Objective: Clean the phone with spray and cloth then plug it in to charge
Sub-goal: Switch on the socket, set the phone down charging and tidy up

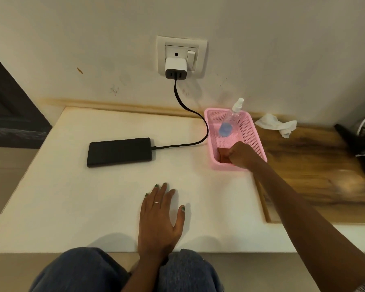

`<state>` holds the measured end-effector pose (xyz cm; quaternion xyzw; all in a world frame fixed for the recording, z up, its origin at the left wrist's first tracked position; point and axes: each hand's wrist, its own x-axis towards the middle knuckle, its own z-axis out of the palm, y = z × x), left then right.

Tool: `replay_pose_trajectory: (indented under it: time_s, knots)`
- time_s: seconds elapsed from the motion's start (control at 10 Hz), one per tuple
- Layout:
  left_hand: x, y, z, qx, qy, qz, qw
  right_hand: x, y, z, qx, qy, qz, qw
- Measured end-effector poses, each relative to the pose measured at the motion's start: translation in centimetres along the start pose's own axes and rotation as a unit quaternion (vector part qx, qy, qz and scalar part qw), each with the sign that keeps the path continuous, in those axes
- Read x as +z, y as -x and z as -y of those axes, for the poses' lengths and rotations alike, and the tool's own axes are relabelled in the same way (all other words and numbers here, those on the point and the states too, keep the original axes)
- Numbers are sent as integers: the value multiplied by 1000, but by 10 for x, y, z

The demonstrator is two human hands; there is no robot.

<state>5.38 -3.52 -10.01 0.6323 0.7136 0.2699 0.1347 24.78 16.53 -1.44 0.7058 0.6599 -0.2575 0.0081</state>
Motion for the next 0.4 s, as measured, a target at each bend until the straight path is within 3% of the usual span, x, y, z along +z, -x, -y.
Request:
replay_pose_trajectory:
  time_s: [0.1, 0.2, 0.3, 0.4]
  knots:
    - [0, 0, 0, 2, -1, -3, 1000, 0, 0, 3, 18, -37, 11, 999]
    - [-1, 0, -2, 2, 1, -7, 1000, -2, 12, 5, 7, -3, 5, 1000]
    - [0, 1, -2, 8, -3, -16, 1000, 2, 32, 9, -51, 34, -188, 980]
    - [-1, 1, -3, 7, 1, -17, 1000, 29, 65, 22, -156, -28, -356, 921]
